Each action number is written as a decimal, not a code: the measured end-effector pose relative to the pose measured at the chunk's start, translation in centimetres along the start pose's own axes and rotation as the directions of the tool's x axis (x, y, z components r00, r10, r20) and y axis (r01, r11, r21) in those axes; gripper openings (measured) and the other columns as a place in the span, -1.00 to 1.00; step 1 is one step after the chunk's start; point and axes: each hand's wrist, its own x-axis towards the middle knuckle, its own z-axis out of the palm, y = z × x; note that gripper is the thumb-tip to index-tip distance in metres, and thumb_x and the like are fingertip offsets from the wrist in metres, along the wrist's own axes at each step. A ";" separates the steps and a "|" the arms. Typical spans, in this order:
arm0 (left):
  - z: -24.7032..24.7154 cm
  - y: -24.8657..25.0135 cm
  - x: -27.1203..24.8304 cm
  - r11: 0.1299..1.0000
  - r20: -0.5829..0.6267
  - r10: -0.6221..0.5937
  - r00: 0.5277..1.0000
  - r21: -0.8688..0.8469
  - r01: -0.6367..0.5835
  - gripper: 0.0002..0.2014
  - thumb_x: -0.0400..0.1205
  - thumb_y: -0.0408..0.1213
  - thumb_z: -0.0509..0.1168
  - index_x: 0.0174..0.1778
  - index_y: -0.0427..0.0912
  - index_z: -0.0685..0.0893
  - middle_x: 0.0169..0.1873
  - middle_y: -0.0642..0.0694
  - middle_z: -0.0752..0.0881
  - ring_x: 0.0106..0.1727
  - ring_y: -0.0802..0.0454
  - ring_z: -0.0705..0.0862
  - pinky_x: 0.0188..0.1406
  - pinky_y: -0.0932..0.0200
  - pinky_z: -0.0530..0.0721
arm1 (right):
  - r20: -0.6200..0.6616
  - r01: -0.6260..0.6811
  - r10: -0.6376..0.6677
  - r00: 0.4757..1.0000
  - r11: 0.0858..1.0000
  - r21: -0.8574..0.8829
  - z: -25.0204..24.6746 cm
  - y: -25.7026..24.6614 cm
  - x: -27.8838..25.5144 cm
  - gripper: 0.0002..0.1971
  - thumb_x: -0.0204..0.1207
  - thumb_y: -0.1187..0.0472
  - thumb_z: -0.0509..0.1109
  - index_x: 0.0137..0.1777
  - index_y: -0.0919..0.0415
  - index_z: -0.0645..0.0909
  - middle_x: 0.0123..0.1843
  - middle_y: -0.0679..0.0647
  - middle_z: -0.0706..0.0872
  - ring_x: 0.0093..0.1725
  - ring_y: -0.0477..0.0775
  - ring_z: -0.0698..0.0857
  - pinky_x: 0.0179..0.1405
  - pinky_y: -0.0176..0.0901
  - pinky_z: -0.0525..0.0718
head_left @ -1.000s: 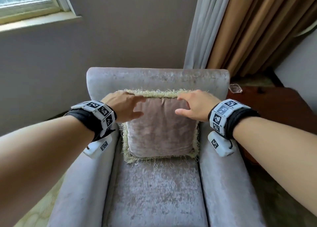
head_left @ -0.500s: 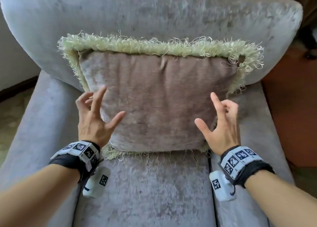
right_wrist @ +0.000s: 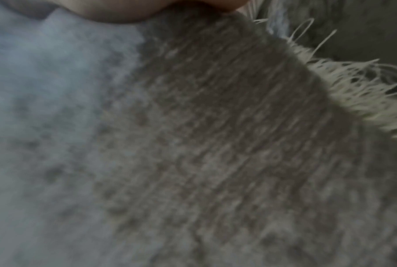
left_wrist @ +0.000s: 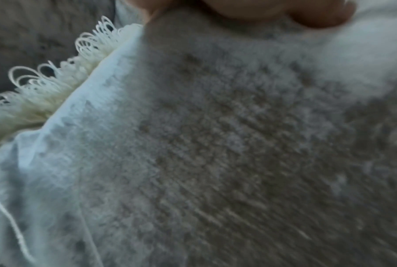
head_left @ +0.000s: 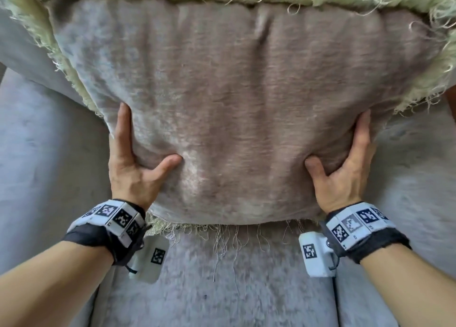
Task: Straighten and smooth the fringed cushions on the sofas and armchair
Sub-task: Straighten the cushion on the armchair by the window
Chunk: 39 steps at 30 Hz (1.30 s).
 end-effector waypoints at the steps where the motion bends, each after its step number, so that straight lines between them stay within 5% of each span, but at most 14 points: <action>1: -0.2 0.4 -0.3 1.000 -0.007 0.001 1.000 -0.022 -0.001 0.10 0.29 -0.07 0.61 0.74 0.12 0.17 0.71 0.12 0.28 0.71 0.16 0.25 0.71 -0.03 0.23 | -0.014 0.025 -0.024 1.000 1.000 0.012 -0.2 -0.5 0.0 0.09 0.39 -0.52 0.29 0.73 0.15 0.02 0.62 0.44 0.24 0.65 0.34 0.25 0.62 0.14 0.26; 4: -0.9 2.2 -1.4 0.997 -0.038 -0.059 0.998 -0.052 0.057 0.02 0.26 -0.03 0.59 0.64 0.31 0.25 0.62 0.29 0.37 0.63 0.27 0.35 0.66 0.04 0.32 | -0.033 0.126 -0.126 0.991 0.992 0.009 -1.7 -3.0 0.7 0.09 0.42 -0.51 0.26 0.71 0.27 0.07 0.65 0.38 0.26 0.67 0.38 0.24 0.61 0.25 0.27; 7: -1.8 3.3 -2.9 0.985 -0.062 -0.172 0.983 -0.028 0.170 -0.17 0.21 0.11 0.53 0.37 0.12 0.33 0.17 0.24 0.56 0.16 0.47 0.59 0.30 0.08 0.61 | 0.007 0.298 -0.298 0.955 0.955 -0.001 -3.7 -6.2 2.7 0.02 0.47 -0.43 0.31 0.69 0.29 0.11 0.69 -0.01 0.21 0.69 0.30 0.24 0.65 0.10 0.24; 9: -2.4 3.5 -4.3 0.963 -0.068 -0.269 0.961 -0.028 0.268 -0.25 0.18 0.15 0.52 0.21 0.09 0.31 0.03 0.12 0.59 0.00 0.30 0.65 0.17 -0.05 0.70 | 0.048 0.411 -0.408 0.911 0.910 -0.055 -4.9 -9.0 4.6 -0.02 0.44 -0.37 0.39 0.63 0.36 0.25 0.69 -0.27 0.14 0.65 0.29 0.24 0.66 -0.02 0.21; 12: -3.0 3.0 -6.2 0.933 -0.060 -0.358 0.932 -0.054 0.355 -0.39 0.20 0.16 0.54 0.08 0.19 0.41 -0.03 0.14 0.65 0.01 0.10 0.69 0.21 -0.15 0.70 | 0.163 0.558 -0.539 0.826 0.823 -0.102 -5.8 -12.8 7.2 -0.07 0.35 -0.28 0.51 0.56 0.36 0.41 0.61 -0.63 0.06 0.52 0.49 0.35 0.55 0.26 0.38; 13: -3.0 2.7 -6.7 0.921 -0.059 -0.387 0.920 -0.067 0.383 -0.44 0.21 0.16 0.54 0.05 0.26 0.44 -0.02 0.12 0.68 0.04 0.06 0.70 0.23 -0.15 0.70 | 0.199 0.583 -0.558 0.806 0.807 -0.099 -5.8 -13.5 8.0 -0.09 0.35 -0.28 0.53 0.56 0.30 0.43 0.63 -0.53 0.14 0.47 0.56 0.43 0.48 0.28 0.46; 15: -2.5 2.3 -7.2 0.895 -0.074 -0.444 0.893 -0.080 0.439 -0.49 0.23 0.20 0.53 0.02 0.32 0.47 0.03 0.01 0.71 0.11 -0.07 0.71 0.24 -0.17 0.69 | 0.262 0.579 -0.540 0.800 0.809 -0.101 -5.6 -14.5 9.3 -0.10 0.36 -0.35 0.53 0.59 0.13 0.42 0.58 0.02 0.40 0.34 0.52 0.57 0.32 0.33 0.61; 17: -1.7 2.1 -7.2 0.875 -0.115 -0.484 0.867 -0.083 0.477 -0.43 0.24 0.26 0.46 0.06 0.10 0.48 -0.05 -0.01 0.68 0.04 -0.08 0.69 0.14 -0.11 0.67 | 0.312 0.545 -0.486 0.817 0.827 -0.138 -4.9 -14.7 10.2 -0.09 0.34 -0.44 0.49 0.62 -0.03 0.36 0.37 0.41 0.47 0.24 0.41 0.60 0.24 0.30 0.66; 20: -0.1 2.1 -6.4 0.847 -0.206 -0.531 0.822 -0.105 0.521 -0.34 0.25 0.33 0.30 0.00 -0.17 0.47 -0.27 0.05 0.49 -0.23 0.04 0.50 -0.08 0.04 0.48 | 0.357 0.510 -0.424 0.832 0.838 -0.193 -3.5 -14.0 10.7 -0.08 0.30 -0.52 0.41 0.63 -0.18 0.28 0.34 0.43 0.45 0.20 0.40 0.61 0.20 0.28 0.68; 27: 2.5 0.0 -5.6 0.834 -0.292 -0.551 0.782 -0.160 0.529 -0.38 0.29 0.33 0.26 -0.08 -0.18 0.41 -0.34 0.09 0.41 -0.31 0.13 0.42 -0.20 0.11 0.37 | 0.350 0.488 -0.395 0.849 0.840 -0.235 -1.5 -11.0 10.3 -0.06 0.31 -0.52 0.38 0.63 -0.17 0.18 0.45 0.55 0.37 0.43 0.62 0.47 0.24 0.44 0.62; 31: 2.8 -0.4 -5.7 0.842 -0.297 -0.539 0.788 -0.148 0.519 -0.39 0.30 0.34 0.27 -0.03 -0.14 0.46 -0.22 0.01 0.52 -0.18 0.02 0.49 -0.22 0.28 0.46 | 0.340 0.475 -0.385 0.858 0.847 -0.240 -1.4 -10.6 10.4 -0.06 0.31 -0.54 0.38 0.63 -0.19 0.17 0.45 0.55 0.37 0.38 0.61 0.51 0.21 0.40 0.64; 35: 2.3 -0.2 -6.1 0.836 -0.270 -0.548 0.792 -0.151 0.527 -0.37 0.31 0.44 0.27 -0.04 -0.06 0.47 -0.17 0.01 0.55 -0.16 0.03 0.52 -0.10 0.17 0.49 | 0.355 0.485 -0.400 0.845 0.853 -0.194 -1.8 -10.5 10.4 -0.09 0.33 -0.52 0.40 0.62 -0.18 0.24 0.39 0.48 0.41 0.26 0.47 0.59 0.20 0.25 0.68; 39: 0.6 2.0 -6.4 0.845 -0.298 -0.522 0.799 -0.058 0.531 -0.35 0.42 0.46 0.20 0.03 -0.09 0.45 0.17 -0.09 0.38 0.01 0.04 0.47 0.11 0.21 0.41 | 0.372 0.478 -0.388 0.843 0.858 -0.189 -3.9 -10.7 9.7 -0.14 0.39 -0.46 0.38 0.63 -0.06 0.36 0.42 0.43 0.42 0.34 0.36 0.54 0.26 0.20 0.64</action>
